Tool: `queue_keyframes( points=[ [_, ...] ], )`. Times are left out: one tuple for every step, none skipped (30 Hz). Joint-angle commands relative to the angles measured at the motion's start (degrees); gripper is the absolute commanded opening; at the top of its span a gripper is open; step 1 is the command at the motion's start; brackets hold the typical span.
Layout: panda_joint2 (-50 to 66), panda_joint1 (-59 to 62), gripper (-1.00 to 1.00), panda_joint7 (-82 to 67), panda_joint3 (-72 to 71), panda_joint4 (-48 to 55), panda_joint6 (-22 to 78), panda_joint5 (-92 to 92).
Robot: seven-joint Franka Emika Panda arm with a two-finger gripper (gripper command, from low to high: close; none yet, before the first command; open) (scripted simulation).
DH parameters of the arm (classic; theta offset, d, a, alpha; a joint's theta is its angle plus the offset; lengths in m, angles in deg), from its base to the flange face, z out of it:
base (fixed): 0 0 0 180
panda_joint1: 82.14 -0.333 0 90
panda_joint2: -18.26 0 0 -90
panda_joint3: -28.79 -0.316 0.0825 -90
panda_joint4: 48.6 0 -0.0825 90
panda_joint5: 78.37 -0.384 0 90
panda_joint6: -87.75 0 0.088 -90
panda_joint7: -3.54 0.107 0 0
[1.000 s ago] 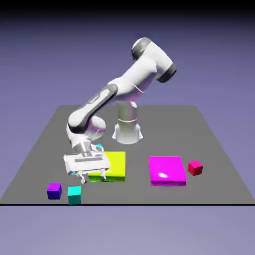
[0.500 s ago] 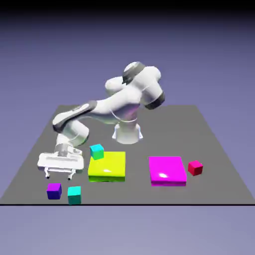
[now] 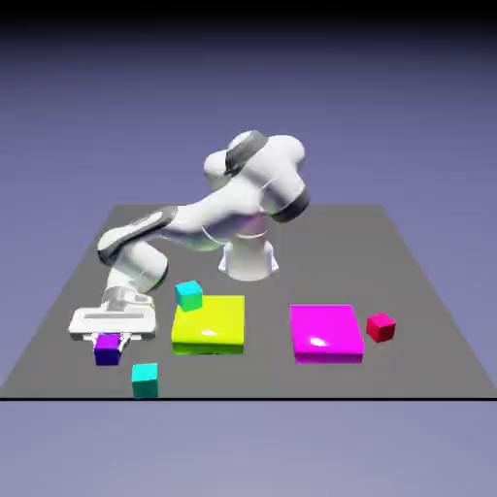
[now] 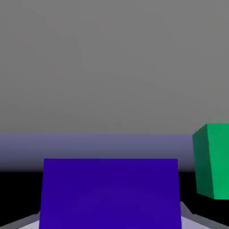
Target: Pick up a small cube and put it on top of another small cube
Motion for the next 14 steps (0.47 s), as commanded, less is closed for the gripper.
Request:
queue_keyframes(
  points=[
    [1.76, -2.08, -1.00, 1.48, 1.56, -0.46, 2.40, 0.09],
    [3.52, -4.16, -1.00, 2.98, 3.11, -0.91, 4.75, 0.12],
    [5.27, -6.23, -1.00, 4.48, 4.66, -1.36, 7.10, 0.15],
    [7.03, -8.31, -1.00, 5.98, 6.21, -1.82, 9.45, 0.18],
    [8.41, -9.95, -1.00, 7.16, 7.43, -2.18, 11.30, 0.20],
    [8.41, -9.95, -1.00, 7.16, 7.43, -2.18, 11.30, 0.20],
    [8.46, -10.07, -1.00, 7.02, 6.15, -0.10, 9.01, -0.78],
    [8.50, -10.18, -1.00, 6.89, 4.87, 1.97, 6.71, -1.77],
    [8.55, -10.30, -1.00, 6.75, 3.59, 4.05, 4.41, -2.76],
    [8.56, -10.35, -1.00, 6.70, 3.12, 4.81, 3.56, -3.13],
    [8.56, -10.35, 1.00, 6.70, 3.12, 4.81, 3.56, -3.13],
    [8.56, -10.35, 1.00, 6.70, 3.12, 4.81, 3.56, -3.13],
    [8.52, -10.23, 1.00, 6.84, 4.40, 2.74, 5.86, -2.14],
    [8.48, -10.11, 1.00, 6.97, 5.68, 0.66, 8.16, -1.15]
  ],
)
